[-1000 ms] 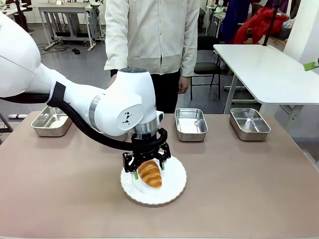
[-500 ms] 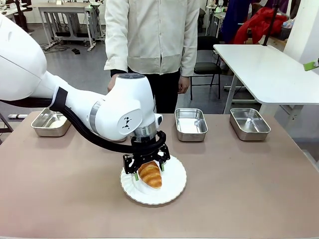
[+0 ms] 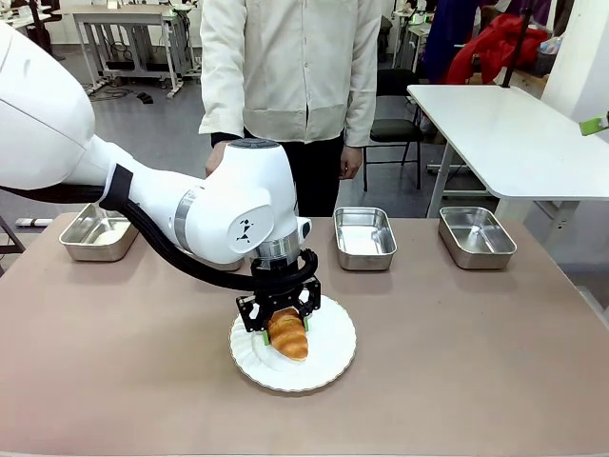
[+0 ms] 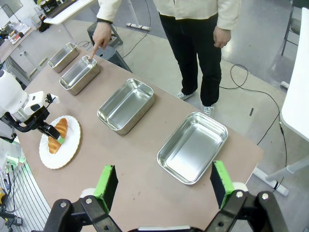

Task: Place the bread in the container.
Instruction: Place the Butter Roll into the Airtight Container indicated by the human.

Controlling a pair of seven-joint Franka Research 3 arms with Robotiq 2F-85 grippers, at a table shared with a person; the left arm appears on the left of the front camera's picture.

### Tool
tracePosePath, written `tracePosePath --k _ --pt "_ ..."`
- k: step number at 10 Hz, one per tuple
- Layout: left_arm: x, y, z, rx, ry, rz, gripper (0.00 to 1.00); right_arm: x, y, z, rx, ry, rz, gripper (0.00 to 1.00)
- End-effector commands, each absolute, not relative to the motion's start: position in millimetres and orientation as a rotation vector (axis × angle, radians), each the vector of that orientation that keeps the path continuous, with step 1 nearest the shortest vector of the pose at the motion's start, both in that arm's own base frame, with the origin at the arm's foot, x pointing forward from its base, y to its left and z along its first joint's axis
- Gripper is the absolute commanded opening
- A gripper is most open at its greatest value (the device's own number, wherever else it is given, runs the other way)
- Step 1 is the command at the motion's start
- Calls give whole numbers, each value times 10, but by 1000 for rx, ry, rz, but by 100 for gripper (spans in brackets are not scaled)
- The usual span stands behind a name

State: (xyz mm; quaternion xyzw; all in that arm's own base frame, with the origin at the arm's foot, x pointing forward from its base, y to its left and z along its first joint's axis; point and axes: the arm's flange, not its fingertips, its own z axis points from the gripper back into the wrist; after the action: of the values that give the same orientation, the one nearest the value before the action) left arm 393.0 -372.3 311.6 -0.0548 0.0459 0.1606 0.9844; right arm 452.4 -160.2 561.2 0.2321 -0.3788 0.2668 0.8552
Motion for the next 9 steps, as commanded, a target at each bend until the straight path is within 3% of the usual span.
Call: tracePosePath --k 1,8,9 --pt "3988 -3778 3110 -128 83 314 62 4533 -1596 5620 499 -813 568 100" --pt "3949 -3739 3124 -115 91 323 62 4533 -1596 5620 499 -813 568 100" --pt "3928 -3662 3259 -112 40 298 62 4533 -1596 5620 499 -813 568 100"
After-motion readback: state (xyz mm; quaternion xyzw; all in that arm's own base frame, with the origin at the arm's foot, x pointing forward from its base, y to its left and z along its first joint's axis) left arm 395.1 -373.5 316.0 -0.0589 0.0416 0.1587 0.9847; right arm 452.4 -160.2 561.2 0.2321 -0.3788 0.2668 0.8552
